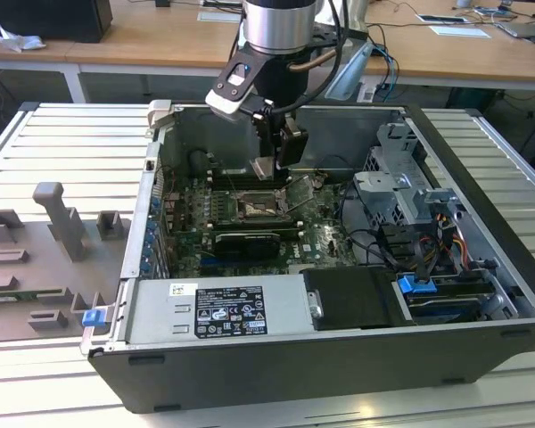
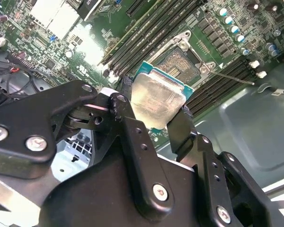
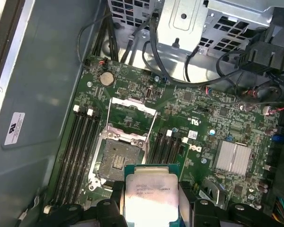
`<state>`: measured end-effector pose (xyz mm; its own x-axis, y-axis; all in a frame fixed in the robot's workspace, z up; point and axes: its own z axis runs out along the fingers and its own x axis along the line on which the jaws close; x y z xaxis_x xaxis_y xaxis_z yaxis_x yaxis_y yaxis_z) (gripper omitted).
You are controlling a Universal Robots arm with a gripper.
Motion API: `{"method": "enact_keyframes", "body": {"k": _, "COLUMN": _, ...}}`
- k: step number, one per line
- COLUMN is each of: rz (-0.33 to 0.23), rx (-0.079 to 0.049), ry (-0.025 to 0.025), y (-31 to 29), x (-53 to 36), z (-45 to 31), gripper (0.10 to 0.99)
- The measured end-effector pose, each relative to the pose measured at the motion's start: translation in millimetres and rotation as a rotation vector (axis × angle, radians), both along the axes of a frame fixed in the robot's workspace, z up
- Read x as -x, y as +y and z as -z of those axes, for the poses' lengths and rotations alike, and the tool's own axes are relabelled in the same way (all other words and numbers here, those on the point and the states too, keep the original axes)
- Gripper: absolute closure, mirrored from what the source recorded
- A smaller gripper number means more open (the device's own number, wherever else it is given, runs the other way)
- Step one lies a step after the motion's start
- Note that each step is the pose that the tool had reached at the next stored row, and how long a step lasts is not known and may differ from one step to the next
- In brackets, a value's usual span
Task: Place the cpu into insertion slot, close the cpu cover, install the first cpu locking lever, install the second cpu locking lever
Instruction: 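Place the cpu into insertion slot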
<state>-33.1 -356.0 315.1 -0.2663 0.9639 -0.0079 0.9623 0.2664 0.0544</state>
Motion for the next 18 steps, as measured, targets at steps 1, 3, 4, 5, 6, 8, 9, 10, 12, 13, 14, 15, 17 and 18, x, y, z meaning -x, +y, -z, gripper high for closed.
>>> {"method": "enact_keyframes", "body": {"k": 1, "rz": 0.000, "rx": 0.000, "ry": -0.0001, "y": 0.0, "x": 0.0, "z": 0.9, "gripper": 0.545}}
{"method": "enact_keyframes", "body": {"k": 3, "rz": 0.000, "rx": 0.001, "ry": -0.0001, "y": 0.0, "x": 0.0, "z": 3.2, "gripper": 0.545}}
{"method": "enact_keyframes", "body": {"k": 4, "rz": 0.000, "rx": 0.002, "ry": 0.0000, "y": 0.0, "x": 0.0, "z": 3.7, "gripper": 0.545}}
{"method": "enact_keyframes", "body": {"k": 5, "rz": 0.000, "rx": 0.004, "ry": 0.0000, "y": 0.0, "x": 0.0, "z": 4.3, "gripper": 0.545}}
{"method": "enact_keyframes", "body": {"k": 6, "rz": 0.000, "rx": 0.004, "ry": 0.0000, "y": 0.0, "x": 0.0, "z": 4.8, "gripper": 0.545}}
{"method": "enact_keyframes", "body": {"k": 8, "rz": 0.000, "rx": 0.005, "ry": -0.0001, "y": 0.0, "x": 0.0, "z": 6.3, "gripper": 0.545}}
{"method": "enact_keyframes", "body": {"k": 9, "rz": 0.000, "rx": 0.005, "ry": 0.0000, "y": 0.0, "x": 0.0, "z": 7.0, "gripper": 0.545}}
{"method": "enact_keyframes", "body": {"k": 10, "rz": 0.001, "rx": 0.005, "ry": 0.0001, "y": 0.0, "x": 0.0, "z": 7.6, "gripper": 0.545}}
{"method": "enact_keyframes", "body": {"k": 12, "rz": 0.009, "rx": 0.005, "ry": 0.0000, "y": 0.0, "x": 0.0, "z": 8.0, "gripper": 0.545}}
{"method": "enact_keyframes", "body": {"k": 13, "rz": 0.019, "rx": 0.005, "ry": 0.0000, "y": 0.0, "x": 0.0, "z": 8.2, "gripper": 0.545}}
{"method": "enact_keyframes", "body": {"k": 14, "rz": 0.026, "rx": 0.005, "ry": 0.0001, "y": 0.0, "x": 0.0, "z": 8.4, "gripper": 0.545}}
{"method": "enact_keyframes", "body": {"k": 15, "rz": 0.037, "rx": 0.005, "ry": 0.0000, "y": 0.0, "x": 0.0, "z": 8.7, "gripper": 0.545}}
{"method": "enact_keyframes", "body": {"k": 17, "rz": 0.054, "rx": 0.005, "ry": 0.0001, "y": 0.0, "x": 0.0, "z": 9.2, "gripper": 0.545}}
{"method": "enact_keyframes", "body": {"k": 18, "rz": 0.062, "rx": 0.005, "ry": 0.0001, "y": 0.0, "x": 0.0, "z": 9.5, "gripper": 0.545}}
